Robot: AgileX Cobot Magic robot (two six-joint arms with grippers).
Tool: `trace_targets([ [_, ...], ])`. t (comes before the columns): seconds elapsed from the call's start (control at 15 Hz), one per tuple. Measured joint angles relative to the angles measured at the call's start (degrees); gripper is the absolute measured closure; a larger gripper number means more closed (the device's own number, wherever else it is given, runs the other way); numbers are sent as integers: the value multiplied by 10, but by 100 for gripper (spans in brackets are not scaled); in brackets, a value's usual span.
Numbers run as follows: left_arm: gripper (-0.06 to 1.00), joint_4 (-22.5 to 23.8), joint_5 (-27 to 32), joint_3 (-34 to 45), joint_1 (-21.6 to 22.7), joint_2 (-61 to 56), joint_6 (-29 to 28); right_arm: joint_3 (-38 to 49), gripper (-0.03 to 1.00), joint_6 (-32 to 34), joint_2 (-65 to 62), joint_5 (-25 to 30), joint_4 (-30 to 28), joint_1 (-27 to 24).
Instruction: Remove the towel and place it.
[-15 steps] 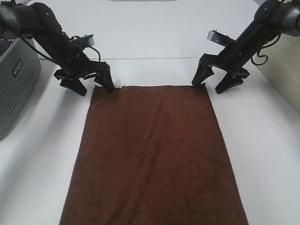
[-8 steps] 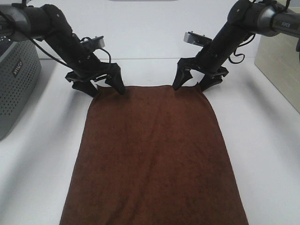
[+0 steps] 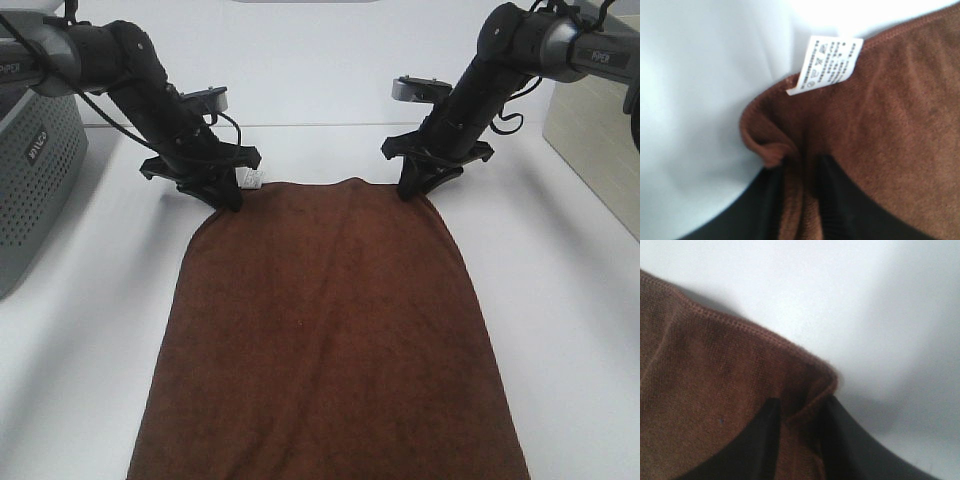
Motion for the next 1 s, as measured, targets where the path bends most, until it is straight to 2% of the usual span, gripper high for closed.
trace_targets([
  [0.07, 84, 0, -2, 0, 0, 0, 0, 1, 77, 0, 1, -2, 1, 0],
  [0.13, 92, 0, -5, 0, 0, 0, 0, 1, 87, 0, 1, -3, 1, 0],
  [0.2, 94, 0, -6, 0, 0, 1, 0, 1, 95, 1, 1, -4, 1, 0],
  [0.53, 94, 0, -14, -4, -1, 1, 24, -8, 96, 1, 2, -5, -3, 0],
  [0.8, 94, 14, -48, -64, -1, 13, 33, -83, 96, 3, 17, -34, -46, 0],
  [1.0, 94, 17, -96, -113, -1, 13, 52, -135, 96, 8, 17, -80, -62, 0],
])
